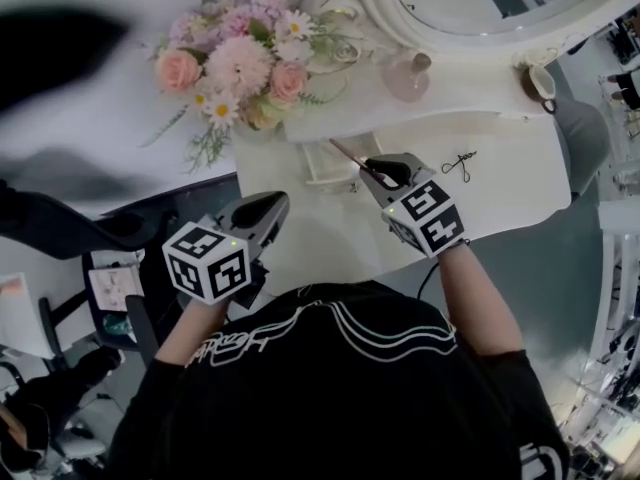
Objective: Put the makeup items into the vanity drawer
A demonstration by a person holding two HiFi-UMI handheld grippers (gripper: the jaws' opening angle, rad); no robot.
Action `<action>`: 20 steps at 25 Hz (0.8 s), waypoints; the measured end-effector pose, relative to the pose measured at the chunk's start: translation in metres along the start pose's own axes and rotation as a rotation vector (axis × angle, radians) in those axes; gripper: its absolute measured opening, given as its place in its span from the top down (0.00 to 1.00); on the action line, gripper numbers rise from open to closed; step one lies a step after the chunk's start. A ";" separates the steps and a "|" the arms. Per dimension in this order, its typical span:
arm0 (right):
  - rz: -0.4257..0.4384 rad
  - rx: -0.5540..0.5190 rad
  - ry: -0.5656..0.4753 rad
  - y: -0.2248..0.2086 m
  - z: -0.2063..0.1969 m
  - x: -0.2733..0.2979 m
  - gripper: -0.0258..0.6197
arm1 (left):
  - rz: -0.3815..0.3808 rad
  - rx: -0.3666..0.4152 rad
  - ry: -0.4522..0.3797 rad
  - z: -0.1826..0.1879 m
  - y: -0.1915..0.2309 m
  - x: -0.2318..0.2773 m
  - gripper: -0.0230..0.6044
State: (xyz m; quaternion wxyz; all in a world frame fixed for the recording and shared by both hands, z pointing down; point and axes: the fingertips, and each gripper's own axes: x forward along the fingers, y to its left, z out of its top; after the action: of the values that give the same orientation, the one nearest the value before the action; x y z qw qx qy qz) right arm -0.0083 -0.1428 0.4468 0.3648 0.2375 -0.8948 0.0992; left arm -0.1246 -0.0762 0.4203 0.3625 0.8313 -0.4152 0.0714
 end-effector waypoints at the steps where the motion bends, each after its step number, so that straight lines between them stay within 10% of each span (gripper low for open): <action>1: 0.008 -0.028 0.015 0.002 0.001 0.004 0.86 | 0.008 -0.004 -0.004 0.000 0.002 -0.002 0.93; 20: 0.074 -0.309 0.231 0.002 -0.004 0.054 0.86 | 0.091 -0.052 -0.045 0.003 0.018 -0.016 0.93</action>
State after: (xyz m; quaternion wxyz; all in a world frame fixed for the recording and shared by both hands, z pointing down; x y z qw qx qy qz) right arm -0.0402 -0.1583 0.4876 0.4934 0.1325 -0.8597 0.0009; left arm -0.1487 -0.0750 0.4207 0.3711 0.8032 -0.4624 0.0581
